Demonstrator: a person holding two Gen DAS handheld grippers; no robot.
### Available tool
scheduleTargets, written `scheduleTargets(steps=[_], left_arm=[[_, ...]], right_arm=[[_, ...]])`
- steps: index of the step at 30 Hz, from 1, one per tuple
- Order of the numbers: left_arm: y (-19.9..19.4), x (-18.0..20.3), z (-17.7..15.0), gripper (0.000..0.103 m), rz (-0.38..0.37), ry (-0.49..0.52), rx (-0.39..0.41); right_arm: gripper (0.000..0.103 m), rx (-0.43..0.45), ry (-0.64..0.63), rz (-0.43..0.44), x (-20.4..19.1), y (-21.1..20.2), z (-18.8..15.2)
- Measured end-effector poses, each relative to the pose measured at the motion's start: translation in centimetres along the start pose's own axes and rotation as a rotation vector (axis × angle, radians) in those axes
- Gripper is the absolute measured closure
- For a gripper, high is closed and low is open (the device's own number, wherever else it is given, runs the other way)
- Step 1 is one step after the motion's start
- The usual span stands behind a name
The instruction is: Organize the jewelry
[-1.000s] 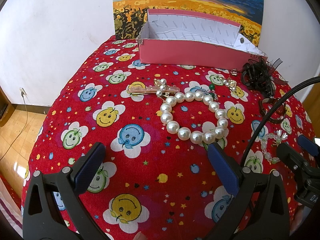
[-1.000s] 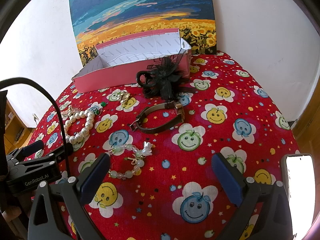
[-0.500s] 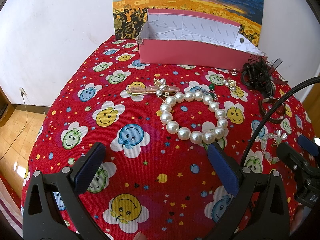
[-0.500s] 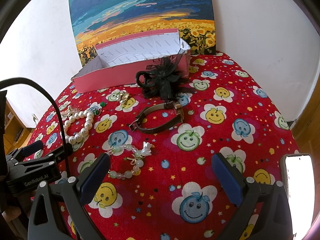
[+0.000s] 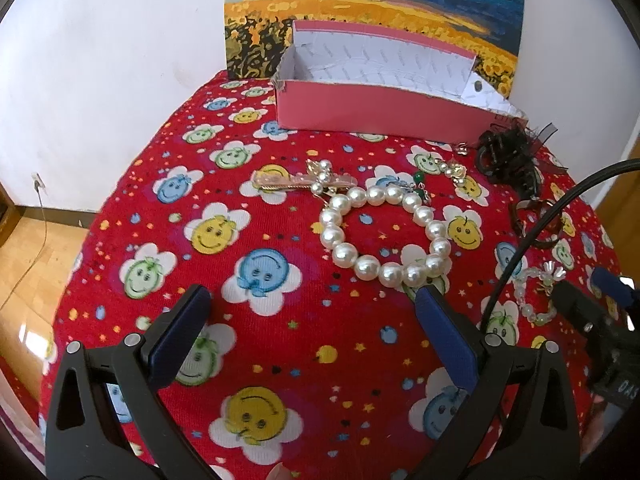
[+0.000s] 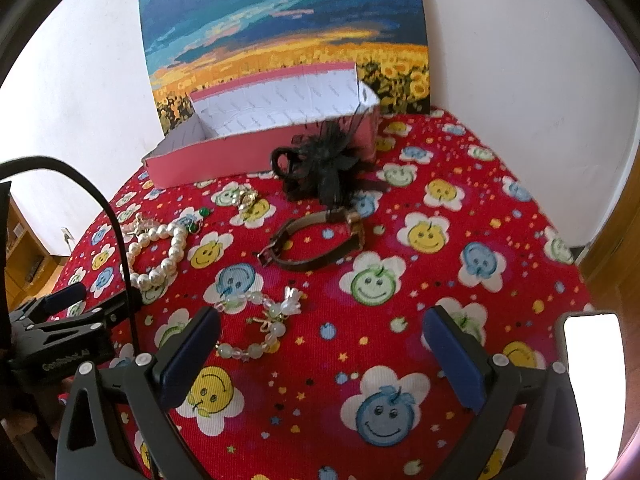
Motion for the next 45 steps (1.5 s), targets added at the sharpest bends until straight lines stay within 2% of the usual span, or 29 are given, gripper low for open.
scheduleTargets(steps=[3,6,12,14,16,19,26,40,41,44,45], left_arm=[[-0.4,-0.9,0.3,0.0,0.005,0.001,-0.004],[-0.5,-1.6,0.8,0.0,-0.007,-0.015,-0.018],[-0.1,-1.2,1.6,0.0,-0.055,-0.014,-0.038],[-0.1,-1.0,2.1,0.005,-0.063,-0.006,-0.032],[-0.1,-1.0,2.8,0.016,-0.059,-0.003,-0.029],[0.1,-1.4,4.3,0.021,-0.055,-0.011,-0.025],[1.1,-1.3,6.4,0.021,-0.061,-0.013,-0.026],[3.8,-0.2,8.4,0.022,-0.085,-0.016,-0.034],[3.6,-0.3,8.4,0.023,-0.087,-0.017,-0.028],[2.4,-0.6,8.5,0.037,-0.094,-0.03,0.004],[2.0,-0.7,8.4,0.047,-0.098,-0.031,0.011]], right_arm=[[0.0,0.019,-0.016,-0.01,0.2,-0.6,0.2],[0.0,0.025,0.005,0.016,1.0,-1.6,1.0],[0.0,0.011,0.041,0.051,1.8,-2.1,1.5],[0.0,0.008,0.043,0.056,1.9,-2.1,1.6],[0.0,0.004,0.04,0.063,1.8,-2.1,1.6],[0.0,0.006,0.032,0.069,1.8,-2.1,1.6],[0.0,0.003,0.025,0.08,1.5,-1.9,1.7],[0.0,-0.01,0.027,0.089,1.6,-0.9,2.0],[0.0,-0.012,0.027,0.09,1.7,-0.8,2.1],[0.0,-0.015,0.026,0.091,1.7,-0.7,2.1],[0.0,-0.015,0.027,0.092,1.7,-0.7,2.1]])
Point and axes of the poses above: each gripper's, at about its wrist camera, not at the fingertips, and y roughly the way its jaws point, x to its right, z to its top, the point moved 8 cm from there along y, roughly the way its jaws point, and after that the axes turned 15 degrees about -x, right-handed, at the moved point
